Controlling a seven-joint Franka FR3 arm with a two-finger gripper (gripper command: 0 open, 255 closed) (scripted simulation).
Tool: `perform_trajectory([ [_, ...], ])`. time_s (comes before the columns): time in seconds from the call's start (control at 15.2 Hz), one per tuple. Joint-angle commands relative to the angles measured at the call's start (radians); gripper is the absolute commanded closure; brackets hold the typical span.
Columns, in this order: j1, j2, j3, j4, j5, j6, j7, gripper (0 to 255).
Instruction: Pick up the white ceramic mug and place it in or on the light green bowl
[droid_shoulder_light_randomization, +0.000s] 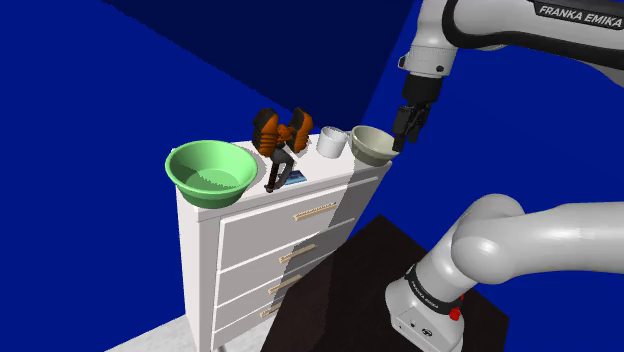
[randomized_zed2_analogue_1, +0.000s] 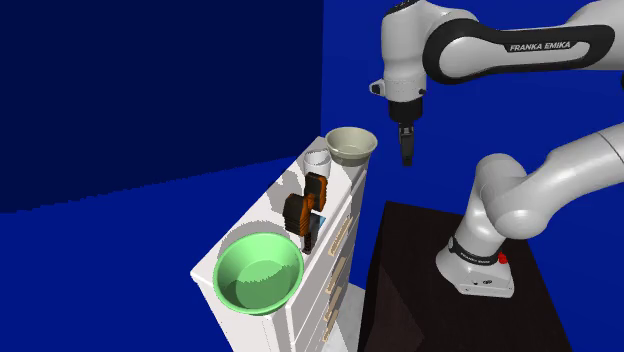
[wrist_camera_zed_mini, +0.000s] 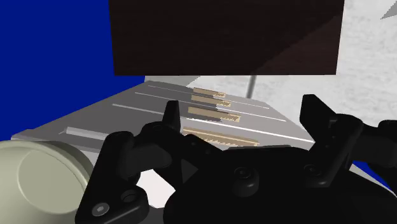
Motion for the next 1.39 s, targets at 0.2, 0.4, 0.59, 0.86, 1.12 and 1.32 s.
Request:
perform_trajectory([
  [0.2,-0.006,0.085,-0.017,0.0,-0.015,0.108,-0.008,0],
  [0.4,-0.011,0.177,-0.033,0.013,-0.026,0.211,-0.016,0],
  [0.59,-0.015,0.275,-0.05,0.039,-0.034,0.307,-0.024,0],
  [0.86,-0.02,0.412,-0.07,0.091,-0.038,0.423,-0.035,0],
  [1.12,-0.024,0.552,-0.088,0.164,-0.034,0.521,-0.05,0],
  [1.32,-0.028,0.657,-0.1,0.232,-0.024,0.583,-0.063,0],
])
